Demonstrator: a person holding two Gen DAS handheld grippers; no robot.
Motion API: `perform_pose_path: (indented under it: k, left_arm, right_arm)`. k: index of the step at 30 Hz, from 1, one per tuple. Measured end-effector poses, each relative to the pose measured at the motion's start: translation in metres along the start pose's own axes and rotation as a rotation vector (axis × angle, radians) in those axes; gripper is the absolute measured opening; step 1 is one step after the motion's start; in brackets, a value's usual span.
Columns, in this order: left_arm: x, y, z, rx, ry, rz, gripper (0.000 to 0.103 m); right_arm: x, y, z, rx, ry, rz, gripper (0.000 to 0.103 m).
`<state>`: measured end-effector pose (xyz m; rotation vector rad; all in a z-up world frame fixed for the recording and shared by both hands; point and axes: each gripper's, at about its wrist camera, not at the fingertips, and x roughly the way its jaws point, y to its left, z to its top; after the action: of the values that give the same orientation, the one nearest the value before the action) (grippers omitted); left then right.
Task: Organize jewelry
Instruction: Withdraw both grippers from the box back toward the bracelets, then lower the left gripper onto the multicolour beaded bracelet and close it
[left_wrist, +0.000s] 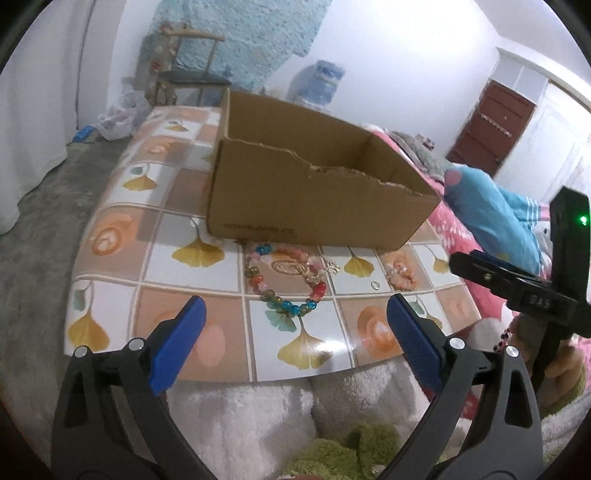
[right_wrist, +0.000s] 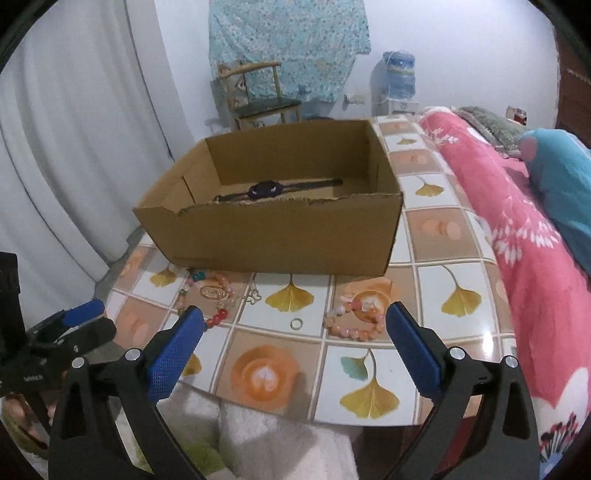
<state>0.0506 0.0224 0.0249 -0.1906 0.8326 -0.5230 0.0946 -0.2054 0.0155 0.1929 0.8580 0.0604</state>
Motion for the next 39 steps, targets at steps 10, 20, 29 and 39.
perform_pose_path:
  k: [10, 20, 29, 39]
  left_arm:
    - [0.023, 0.005, 0.012, 0.041, 0.047, 0.101, 0.093]
    - [0.057, 0.01, 0.014, 0.029, 0.168, 0.109, 0.041]
    - [0.071, 0.015, 0.02, 0.012, 0.199, 0.098, 0.041]
    - [0.065, -0.002, 0.027, 0.14, 0.146, 0.084, 0.035]
  right_arm:
    - [0.053, 0.008, 0.003, 0.033, 0.15, 0.111, 0.089]
    - [0.076, 0.014, 0.004, 0.026, 0.223, 0.167, 0.059]
    - [0.076, 0.033, 0.009, -0.039, 0.223, 0.205, 0.038]
    - [0.089, 0.059, 0.02, -0.152, 0.231, 0.245, 0.035]
